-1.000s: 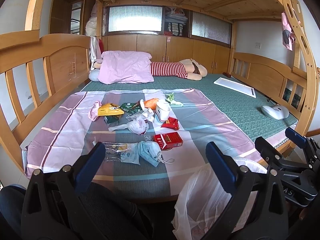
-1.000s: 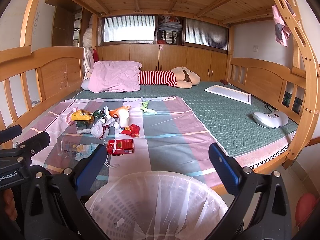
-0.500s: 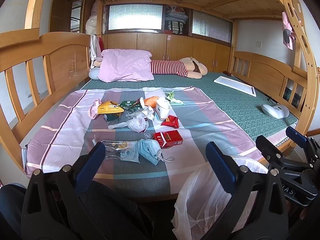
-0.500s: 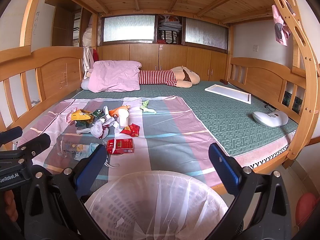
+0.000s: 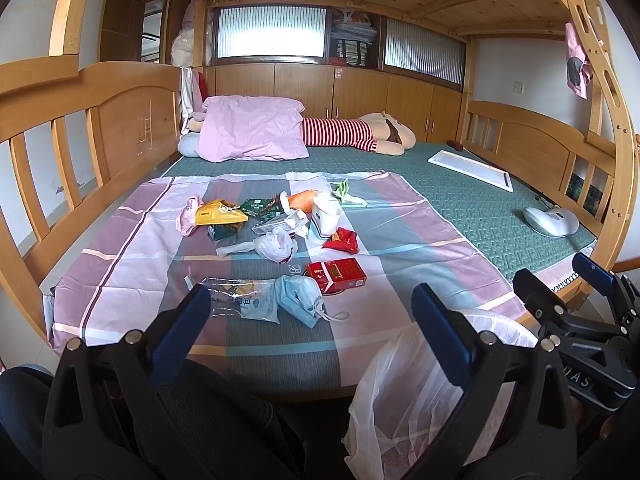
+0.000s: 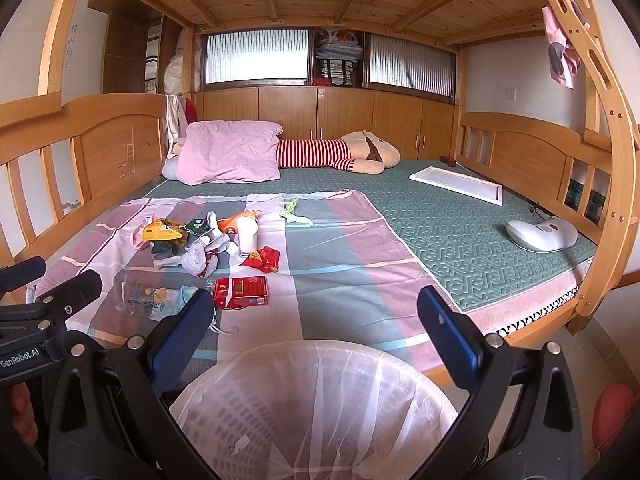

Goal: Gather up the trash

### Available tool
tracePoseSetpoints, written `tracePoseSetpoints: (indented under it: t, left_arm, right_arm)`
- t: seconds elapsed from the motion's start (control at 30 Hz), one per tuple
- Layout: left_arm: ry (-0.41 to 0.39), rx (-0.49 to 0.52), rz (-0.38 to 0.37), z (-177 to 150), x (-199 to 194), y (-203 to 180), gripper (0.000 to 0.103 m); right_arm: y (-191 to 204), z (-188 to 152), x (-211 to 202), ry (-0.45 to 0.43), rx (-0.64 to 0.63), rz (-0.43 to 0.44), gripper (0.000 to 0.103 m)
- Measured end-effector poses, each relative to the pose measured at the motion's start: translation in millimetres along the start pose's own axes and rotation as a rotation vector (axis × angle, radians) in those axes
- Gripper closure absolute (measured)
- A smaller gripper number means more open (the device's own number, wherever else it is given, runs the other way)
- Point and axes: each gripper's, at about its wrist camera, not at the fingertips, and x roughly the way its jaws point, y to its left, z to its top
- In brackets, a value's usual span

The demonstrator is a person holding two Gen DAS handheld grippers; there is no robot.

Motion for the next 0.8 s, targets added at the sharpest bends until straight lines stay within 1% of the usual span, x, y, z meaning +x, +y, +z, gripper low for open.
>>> tracePoseSetpoints:
  t: [0.67,0.73,0.8]
  left_arm:
    - [0.022,-0.007,0.003,-1,3,3,0.003]
    - [0.026,-0.004,-0.002,-1,5,4,0.003]
    - [0.012,-0.009,-0.019,7,8,15,0.003]
  right_arm:
    - [-2,-1,0,0.014,0.014,0.006,0.003]
    - [-3,0,2,0.021,0.017,0.009,0.003]
    - [-2,2,3,0.024,0.017,0.010,0.003]
